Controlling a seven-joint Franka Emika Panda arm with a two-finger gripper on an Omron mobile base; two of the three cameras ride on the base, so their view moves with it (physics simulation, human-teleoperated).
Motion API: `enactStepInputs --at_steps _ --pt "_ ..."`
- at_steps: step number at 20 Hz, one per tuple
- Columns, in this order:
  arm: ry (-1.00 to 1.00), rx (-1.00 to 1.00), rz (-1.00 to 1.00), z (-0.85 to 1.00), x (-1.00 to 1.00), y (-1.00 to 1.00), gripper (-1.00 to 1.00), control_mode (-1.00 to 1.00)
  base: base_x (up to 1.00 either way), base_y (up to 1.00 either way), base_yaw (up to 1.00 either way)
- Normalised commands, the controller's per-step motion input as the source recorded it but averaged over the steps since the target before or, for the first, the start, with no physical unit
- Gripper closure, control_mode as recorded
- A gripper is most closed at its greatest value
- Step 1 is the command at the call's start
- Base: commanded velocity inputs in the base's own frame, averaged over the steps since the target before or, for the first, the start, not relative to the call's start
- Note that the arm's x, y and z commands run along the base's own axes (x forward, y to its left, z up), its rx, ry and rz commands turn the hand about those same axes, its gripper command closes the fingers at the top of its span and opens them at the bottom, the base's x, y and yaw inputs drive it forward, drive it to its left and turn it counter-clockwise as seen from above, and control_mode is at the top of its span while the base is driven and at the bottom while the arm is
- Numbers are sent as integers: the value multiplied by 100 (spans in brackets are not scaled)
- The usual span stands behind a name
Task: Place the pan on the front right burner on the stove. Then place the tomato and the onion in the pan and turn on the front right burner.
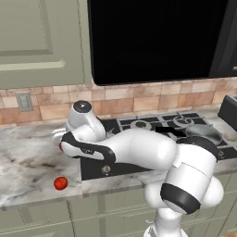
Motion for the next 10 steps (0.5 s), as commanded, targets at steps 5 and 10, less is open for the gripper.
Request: enactStepInputs --at_steps 5,10 --pt "0 0 0 -17 12 -3 -100 -100 0 0 0" --pt "0 0 0 -17 11 -1 -100 -100 0 0 0"
